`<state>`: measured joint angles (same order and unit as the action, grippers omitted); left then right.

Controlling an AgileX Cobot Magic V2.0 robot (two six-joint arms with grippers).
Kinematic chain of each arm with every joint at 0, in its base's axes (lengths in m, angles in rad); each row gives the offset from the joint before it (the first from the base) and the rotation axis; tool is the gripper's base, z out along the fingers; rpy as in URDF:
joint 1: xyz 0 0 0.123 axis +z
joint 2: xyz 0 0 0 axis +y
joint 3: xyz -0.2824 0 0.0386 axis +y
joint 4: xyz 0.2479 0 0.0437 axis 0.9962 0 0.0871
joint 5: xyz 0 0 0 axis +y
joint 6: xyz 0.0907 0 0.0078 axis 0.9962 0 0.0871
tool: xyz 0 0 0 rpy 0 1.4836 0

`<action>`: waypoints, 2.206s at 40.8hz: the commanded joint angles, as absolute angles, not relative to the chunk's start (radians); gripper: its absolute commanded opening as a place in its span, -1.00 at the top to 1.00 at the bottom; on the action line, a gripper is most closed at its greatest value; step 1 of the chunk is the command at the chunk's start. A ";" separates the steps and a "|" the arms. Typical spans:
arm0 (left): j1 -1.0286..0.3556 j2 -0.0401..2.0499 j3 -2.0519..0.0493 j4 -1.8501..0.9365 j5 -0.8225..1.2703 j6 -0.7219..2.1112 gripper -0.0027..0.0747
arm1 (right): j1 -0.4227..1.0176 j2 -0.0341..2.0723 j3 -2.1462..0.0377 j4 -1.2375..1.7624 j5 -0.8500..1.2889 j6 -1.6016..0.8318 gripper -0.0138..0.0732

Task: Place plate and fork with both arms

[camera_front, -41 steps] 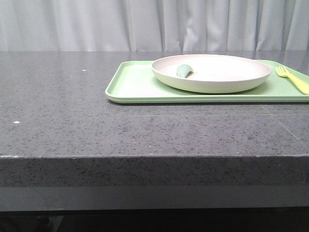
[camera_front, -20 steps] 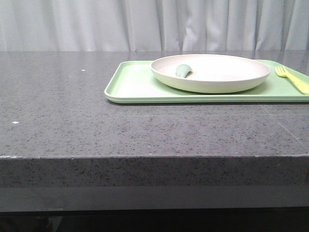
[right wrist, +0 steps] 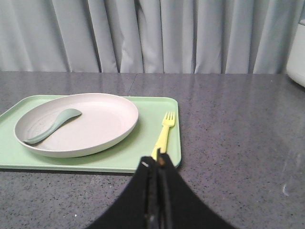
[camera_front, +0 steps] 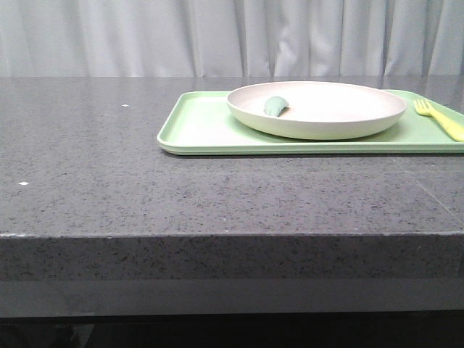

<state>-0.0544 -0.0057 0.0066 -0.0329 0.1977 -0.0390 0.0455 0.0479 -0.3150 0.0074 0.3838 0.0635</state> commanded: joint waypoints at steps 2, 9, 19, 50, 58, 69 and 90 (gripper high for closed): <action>-0.052 -0.027 0.008 -0.036 0.110 -0.037 0.98 | 0.044 0.060 -0.341 0.000 0.300 0.056 0.84; -0.052 -0.027 0.008 -0.036 0.110 -0.037 0.98 | 0.044 0.060 -0.341 0.000 0.300 0.056 0.84; -0.052 -0.027 0.008 -0.036 0.110 -0.037 0.98 | 0.044 0.060 -0.341 0.000 0.300 0.056 0.84; -0.052 -0.027 0.008 -0.036 0.110 -0.037 0.98 | 0.042 -0.030 0.023 0.000 0.170 0.055 0.84; -0.052 -0.027 0.008 -0.036 0.110 -0.037 0.98 | 0.042 -0.029 0.023 0.000 0.175 0.055 0.84; -0.052 -0.027 0.008 -0.036 0.110 -0.037 0.98 | 0.042 -0.029 0.023 0.000 0.175 0.055 0.84; -0.052 -0.027 0.008 -0.036 0.110 -0.037 0.98 | 0.042 -0.029 0.023 0.000 0.175 0.055 0.84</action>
<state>-0.0544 -0.0057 0.0066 -0.0329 0.1961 -0.0390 0.0455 -0.0113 0.0269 0.0074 0.2465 0.0635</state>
